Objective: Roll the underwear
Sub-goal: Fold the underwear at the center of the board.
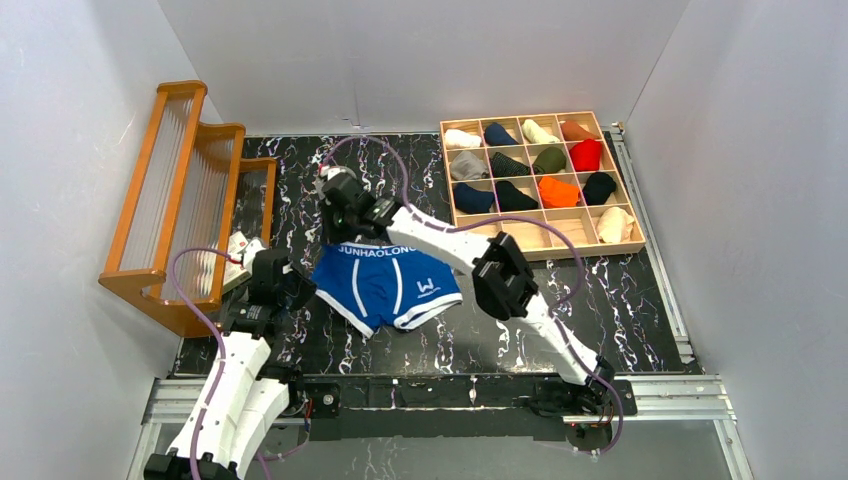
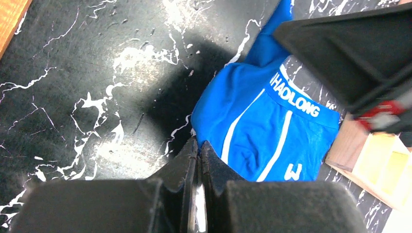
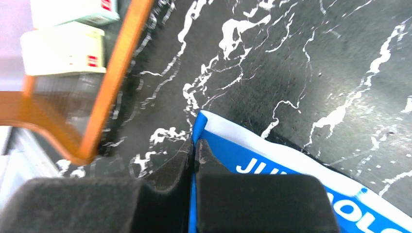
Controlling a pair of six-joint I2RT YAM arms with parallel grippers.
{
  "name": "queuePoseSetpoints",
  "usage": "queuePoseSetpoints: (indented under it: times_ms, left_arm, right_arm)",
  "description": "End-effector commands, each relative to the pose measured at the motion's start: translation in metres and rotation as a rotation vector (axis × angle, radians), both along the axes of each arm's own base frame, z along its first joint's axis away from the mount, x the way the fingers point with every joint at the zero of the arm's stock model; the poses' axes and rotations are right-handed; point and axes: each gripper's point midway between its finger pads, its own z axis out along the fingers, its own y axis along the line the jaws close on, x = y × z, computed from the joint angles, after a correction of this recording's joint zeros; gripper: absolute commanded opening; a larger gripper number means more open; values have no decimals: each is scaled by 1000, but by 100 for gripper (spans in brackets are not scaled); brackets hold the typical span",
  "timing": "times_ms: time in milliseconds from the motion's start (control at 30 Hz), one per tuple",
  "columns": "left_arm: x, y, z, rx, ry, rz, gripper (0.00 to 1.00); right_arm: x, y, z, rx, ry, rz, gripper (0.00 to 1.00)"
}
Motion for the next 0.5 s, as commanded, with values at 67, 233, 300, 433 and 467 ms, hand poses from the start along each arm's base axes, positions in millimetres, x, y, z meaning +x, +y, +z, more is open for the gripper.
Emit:
queuePoseSetpoints:
  times_ms: [67,233,300,433,467]
  left_arm:
    - [-7,-7,12,10,24,-87,0]
    - [0,-51,32,-124,-65,-325,0]
    - [0,-66,36,-194,-81,-380,0]
    - [1,-85,35,-304,-88,-419,0]
    - [4,-88,38,-328,-107,-421,0]
  right_arm:
    - [15,-16,81,225,87,32,9]
    - [26,-42,75,242,149,36,9]
    - [32,-57,72,240,156,23,9]
    - [42,-89,68,245,182,12,9]
    - [44,-96,66,246,196,8,9]
